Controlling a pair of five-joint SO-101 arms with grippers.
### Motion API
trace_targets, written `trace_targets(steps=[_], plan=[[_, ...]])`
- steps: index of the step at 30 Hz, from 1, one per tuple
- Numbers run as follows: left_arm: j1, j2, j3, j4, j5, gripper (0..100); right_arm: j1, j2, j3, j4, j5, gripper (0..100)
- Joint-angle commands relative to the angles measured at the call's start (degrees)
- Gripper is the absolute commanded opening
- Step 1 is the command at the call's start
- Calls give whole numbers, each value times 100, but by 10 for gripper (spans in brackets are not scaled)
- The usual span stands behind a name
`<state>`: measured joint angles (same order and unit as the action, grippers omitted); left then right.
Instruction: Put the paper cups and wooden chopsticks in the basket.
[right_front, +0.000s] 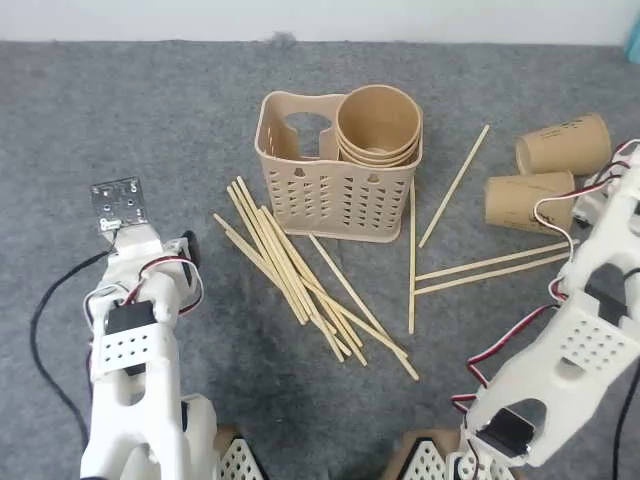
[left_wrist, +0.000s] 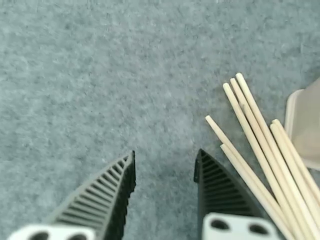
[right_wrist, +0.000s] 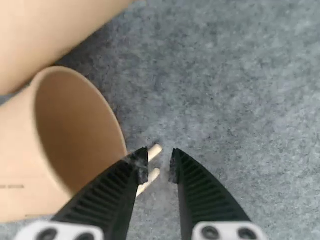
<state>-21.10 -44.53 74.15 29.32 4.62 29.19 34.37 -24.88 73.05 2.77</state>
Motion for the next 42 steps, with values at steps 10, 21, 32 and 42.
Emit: trace_targets(steps=[10,21,32,42], plan=[[53,-149,-31,-132,44,181,-1156,-303,-905,251,-123,9],[44,-149,84,-387,44,181,-2448,-655,-1002,-145,-132,12],[44,-149,75,-413,44,181,-3178,-725,-1046,-154,-132,91],[44,-149,75,-413,44,181,-2519,-1851,-1125,180,-97,238]])
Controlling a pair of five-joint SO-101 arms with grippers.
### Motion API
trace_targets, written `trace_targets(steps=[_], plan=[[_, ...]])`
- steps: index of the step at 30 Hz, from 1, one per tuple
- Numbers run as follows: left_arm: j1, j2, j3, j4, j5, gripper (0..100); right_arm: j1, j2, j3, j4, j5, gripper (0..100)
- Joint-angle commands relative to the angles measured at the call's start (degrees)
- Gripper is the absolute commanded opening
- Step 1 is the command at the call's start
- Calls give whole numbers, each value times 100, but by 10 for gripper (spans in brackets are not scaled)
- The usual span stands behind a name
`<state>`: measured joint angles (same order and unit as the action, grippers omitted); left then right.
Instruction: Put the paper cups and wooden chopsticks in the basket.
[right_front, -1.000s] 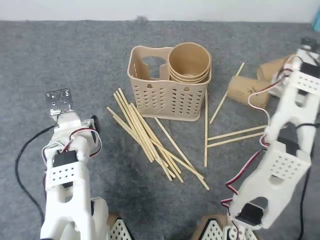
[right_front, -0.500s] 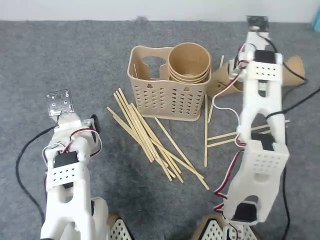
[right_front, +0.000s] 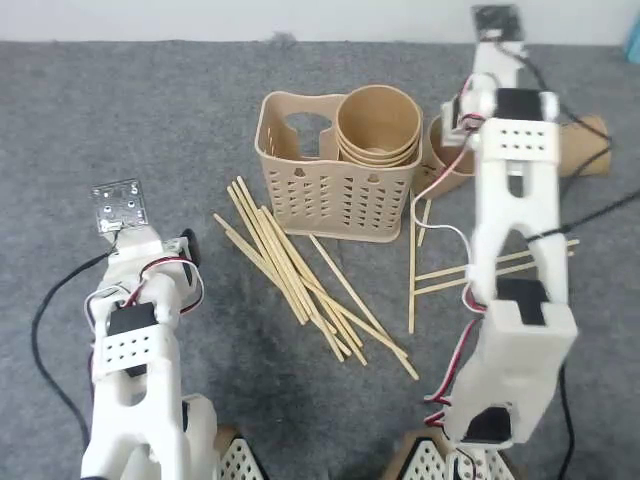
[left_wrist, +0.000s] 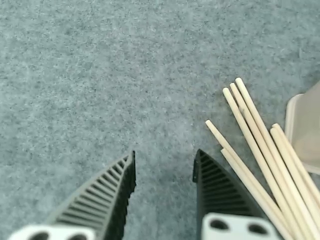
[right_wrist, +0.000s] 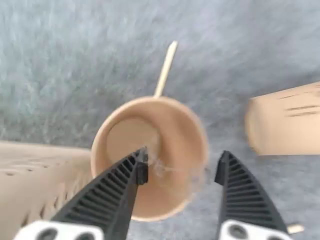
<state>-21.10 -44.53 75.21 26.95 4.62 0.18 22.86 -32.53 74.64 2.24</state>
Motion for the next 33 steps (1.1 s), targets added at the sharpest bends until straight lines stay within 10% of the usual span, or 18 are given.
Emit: trace_targets(steps=[1,33], plan=[[44,-149,-31,-176,44,181,488,-752,-360,22,-44,238],[53,-149,-13,-176,44,181,593,409,-360,-66,-686,237]])
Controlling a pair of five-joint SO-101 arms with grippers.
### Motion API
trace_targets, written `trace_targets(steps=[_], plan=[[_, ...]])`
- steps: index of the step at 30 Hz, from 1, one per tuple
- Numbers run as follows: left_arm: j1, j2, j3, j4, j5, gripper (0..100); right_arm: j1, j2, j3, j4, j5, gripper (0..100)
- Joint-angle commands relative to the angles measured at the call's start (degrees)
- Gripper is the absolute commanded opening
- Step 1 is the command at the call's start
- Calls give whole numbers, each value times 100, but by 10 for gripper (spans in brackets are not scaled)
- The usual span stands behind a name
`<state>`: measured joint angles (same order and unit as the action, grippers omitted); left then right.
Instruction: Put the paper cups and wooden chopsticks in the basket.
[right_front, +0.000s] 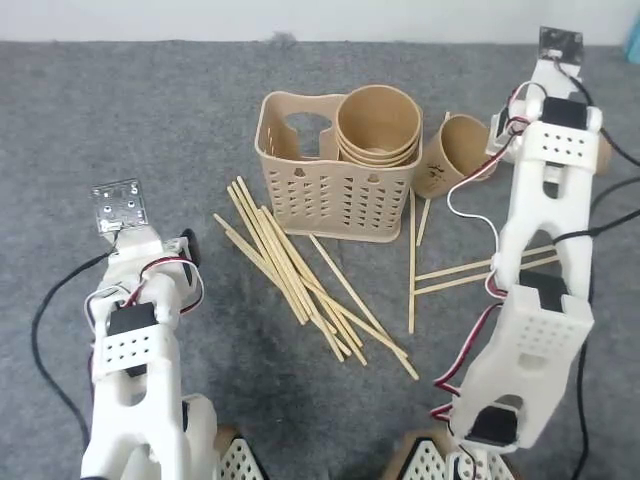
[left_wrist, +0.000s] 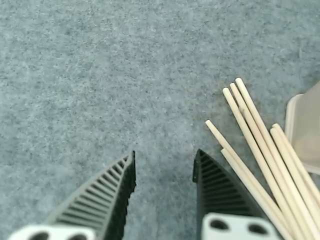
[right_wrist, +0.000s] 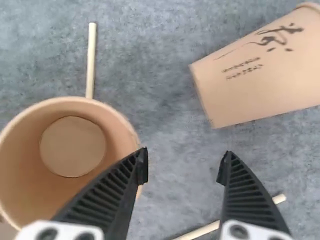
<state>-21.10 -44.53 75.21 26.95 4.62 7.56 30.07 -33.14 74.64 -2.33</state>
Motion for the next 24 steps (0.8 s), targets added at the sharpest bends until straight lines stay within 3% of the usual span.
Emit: trace_targets(steps=[1,8,15,24], plan=[[53,-149,-13,-176,44,181,-163,-251,-299,-84,-290,237],[53,-149,-13,-176,44,181,-409,207,-299,-145,-352,221],[193,-149,-13,-176,44,181,-435,936,-299,-620,-281,2],[9,-149,-22,-185,35,181,-418,-356,-299,92,-176,7]])
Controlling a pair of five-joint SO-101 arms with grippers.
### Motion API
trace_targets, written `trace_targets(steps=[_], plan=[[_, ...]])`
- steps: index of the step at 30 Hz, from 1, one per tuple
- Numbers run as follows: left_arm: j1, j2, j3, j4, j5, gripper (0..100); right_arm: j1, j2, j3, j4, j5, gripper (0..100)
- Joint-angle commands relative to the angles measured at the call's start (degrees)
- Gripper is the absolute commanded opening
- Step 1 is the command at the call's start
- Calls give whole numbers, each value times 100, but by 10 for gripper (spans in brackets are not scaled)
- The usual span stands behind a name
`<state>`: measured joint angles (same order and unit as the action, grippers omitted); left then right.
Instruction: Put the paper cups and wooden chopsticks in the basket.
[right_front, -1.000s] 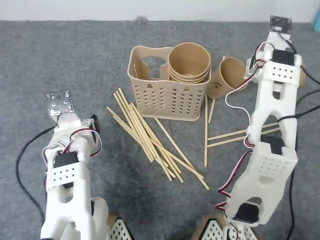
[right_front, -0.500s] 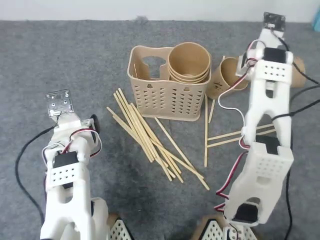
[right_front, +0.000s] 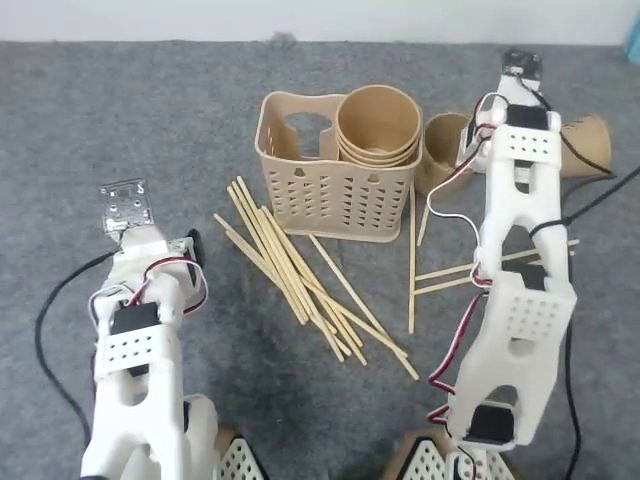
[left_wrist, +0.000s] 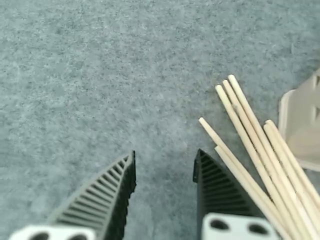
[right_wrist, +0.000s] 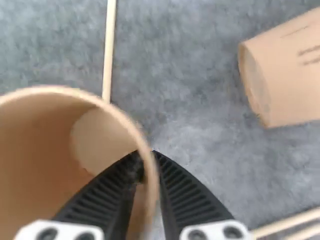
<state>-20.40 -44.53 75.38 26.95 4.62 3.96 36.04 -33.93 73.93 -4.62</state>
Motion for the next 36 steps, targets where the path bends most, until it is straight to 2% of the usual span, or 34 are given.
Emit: trace_targets(steps=[1,10,15,18,24,36], plan=[[-62,-149,-31,-185,35,181,-57,-1200,-220,207,53,7],[-53,-149,-31,-185,35,181,-110,-3600,-220,347,44,7],[-53,-149,-31,-176,35,181,-505,-4593,-229,171,44,7],[-53,-149,-31,-176,35,181,-989,-4963,-229,215,44,7],[-70,-149,-22,-149,35,181,-1912,-5138,-211,549,79,7],[-70,-202,31,-149,44,181,-1640,-4268,-193,1385,88,8]])
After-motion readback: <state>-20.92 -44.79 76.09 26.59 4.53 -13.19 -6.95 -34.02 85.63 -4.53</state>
